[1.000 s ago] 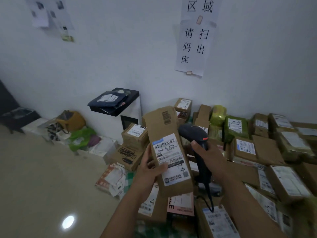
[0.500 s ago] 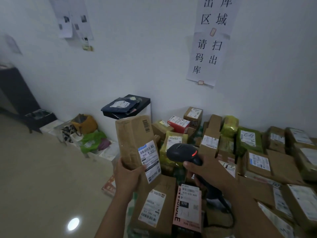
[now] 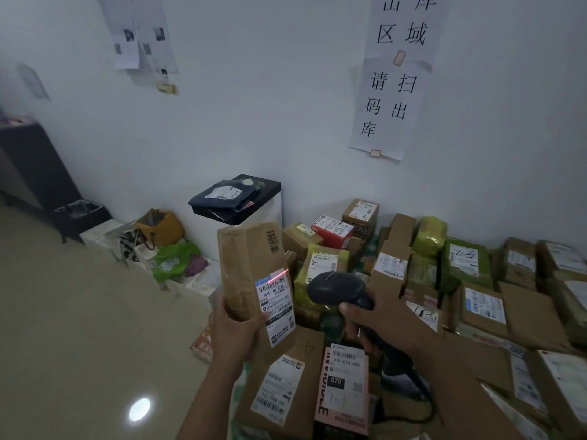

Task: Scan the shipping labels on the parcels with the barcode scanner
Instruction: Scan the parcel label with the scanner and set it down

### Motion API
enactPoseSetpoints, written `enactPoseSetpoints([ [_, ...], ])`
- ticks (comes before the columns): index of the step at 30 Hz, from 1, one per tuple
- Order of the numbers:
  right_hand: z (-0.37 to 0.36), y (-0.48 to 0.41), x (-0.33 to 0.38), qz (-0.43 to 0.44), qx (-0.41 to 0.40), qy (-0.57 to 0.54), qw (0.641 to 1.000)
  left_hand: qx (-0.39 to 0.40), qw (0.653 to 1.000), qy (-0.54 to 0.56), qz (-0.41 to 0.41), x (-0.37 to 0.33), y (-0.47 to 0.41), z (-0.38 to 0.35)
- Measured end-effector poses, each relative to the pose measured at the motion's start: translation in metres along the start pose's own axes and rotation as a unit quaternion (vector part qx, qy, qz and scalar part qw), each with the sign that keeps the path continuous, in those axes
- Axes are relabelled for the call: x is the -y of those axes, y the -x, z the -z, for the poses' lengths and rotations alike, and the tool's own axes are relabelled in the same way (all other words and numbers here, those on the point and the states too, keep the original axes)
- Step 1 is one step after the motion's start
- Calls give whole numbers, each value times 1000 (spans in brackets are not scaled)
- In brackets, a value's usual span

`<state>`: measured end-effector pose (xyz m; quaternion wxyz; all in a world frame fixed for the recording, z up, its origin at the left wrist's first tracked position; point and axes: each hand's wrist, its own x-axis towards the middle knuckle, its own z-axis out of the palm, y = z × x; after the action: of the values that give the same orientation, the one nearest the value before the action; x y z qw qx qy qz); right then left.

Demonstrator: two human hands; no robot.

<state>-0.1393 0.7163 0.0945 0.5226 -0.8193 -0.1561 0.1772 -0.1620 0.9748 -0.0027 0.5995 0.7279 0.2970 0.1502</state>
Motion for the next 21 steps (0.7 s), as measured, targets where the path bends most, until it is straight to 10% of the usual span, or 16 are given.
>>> enactPoseSetpoints([
  [12,14,-6,-14,-8,-14,-16,1000,46,999,7,0,-4,-3,-11],
  [21,49,6,-33,-48,-227,-91,968,195,979,13,60,-4,19,-55],
])
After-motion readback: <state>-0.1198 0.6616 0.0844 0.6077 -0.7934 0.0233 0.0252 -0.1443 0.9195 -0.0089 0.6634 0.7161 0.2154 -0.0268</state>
